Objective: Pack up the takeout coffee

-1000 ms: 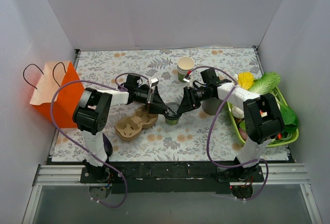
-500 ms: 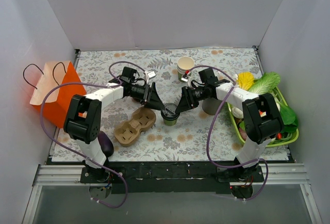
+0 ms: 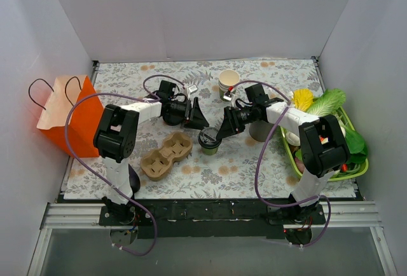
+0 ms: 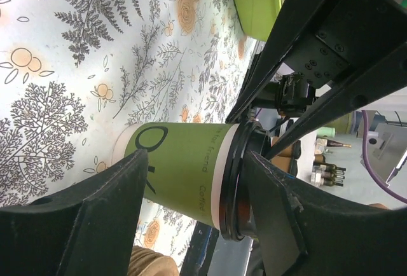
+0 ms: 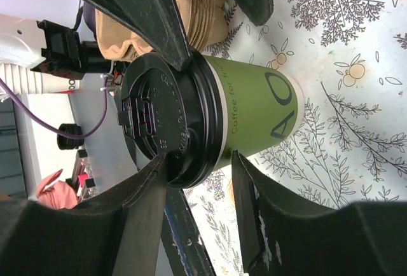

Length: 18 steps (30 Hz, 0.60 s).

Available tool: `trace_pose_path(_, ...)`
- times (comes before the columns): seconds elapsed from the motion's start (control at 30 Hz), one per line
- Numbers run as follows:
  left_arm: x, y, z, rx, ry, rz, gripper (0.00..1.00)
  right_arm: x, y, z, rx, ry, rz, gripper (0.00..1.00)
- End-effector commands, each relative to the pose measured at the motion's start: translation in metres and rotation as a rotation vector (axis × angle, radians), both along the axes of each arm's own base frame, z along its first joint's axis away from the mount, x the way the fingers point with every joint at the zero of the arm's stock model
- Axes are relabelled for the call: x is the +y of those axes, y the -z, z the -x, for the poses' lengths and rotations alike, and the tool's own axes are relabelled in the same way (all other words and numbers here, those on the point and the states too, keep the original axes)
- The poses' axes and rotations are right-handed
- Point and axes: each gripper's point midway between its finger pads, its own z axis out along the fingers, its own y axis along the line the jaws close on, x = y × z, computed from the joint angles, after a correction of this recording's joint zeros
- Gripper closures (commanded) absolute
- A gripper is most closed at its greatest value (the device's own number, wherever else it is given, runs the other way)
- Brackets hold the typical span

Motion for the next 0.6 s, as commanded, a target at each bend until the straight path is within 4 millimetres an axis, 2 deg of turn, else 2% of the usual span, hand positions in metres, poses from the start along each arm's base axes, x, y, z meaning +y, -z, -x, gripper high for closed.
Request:
trace_pose_path(0.0,-0.005,-0.010,0.007,-0.020,0.030,0.040,0.39,-0.015,0.045,-0.009,-0.078,0.025,0.167,0.50)
trace_pose_path(0.13,-0.004,0.004,0.013,0.039,0.018,0.025,0.40,-0.015,0.047,-0.008,-0.075,0.023,0.169,0.50)
trace_pose_path(0.23,-0.004,0.006,0.018,0.084,0.011,0.048,0.41,-0.016,0.048,-0.007,-0.068,0.024,0.172,0.50)
trace_pose_path(0.3,-0.005,-0.001,0.021,0.106,0.016,0.084,0.41,-0.016,0.048,-0.007,-0.070,0.023,0.172,0.50)
trace_pose_path(0.33,-0.007,-0.015,0.024,0.110,0.031,0.143,0.40,-0.016,0.048,-0.007,-0.070,0.023,0.172,0.50)
trace_pose_path(0.37,-0.007,-0.020,0.026,0.130,0.030,0.164,0.39,-0.016,0.048,-0.008,-0.071,0.024,0.173,0.50)
trace_pose_path(0.4,-0.009,-0.030,0.023,0.076,0.038,0.209,0.39,-0.016,0.048,-0.007,-0.071,0.023,0.173,0.50)
trace_pose_path(0.43,-0.007,-0.030,0.029,0.172,0.021,0.212,0.38,-0.016,0.048,-0.007,-0.070,0.023,0.173,0.50)
trace_pose_path(0.5,-0.008,-0.035,0.032,0.161,0.032,0.242,0.38,-0.015,0.048,-0.008,-0.070,0.024,0.172,0.50)
trace_pose_path(0.57,-0.006,-0.030,0.036,0.183,0.024,0.233,0.38,-0.015,0.048,-0.009,-0.072,0.025,0.172,0.50)
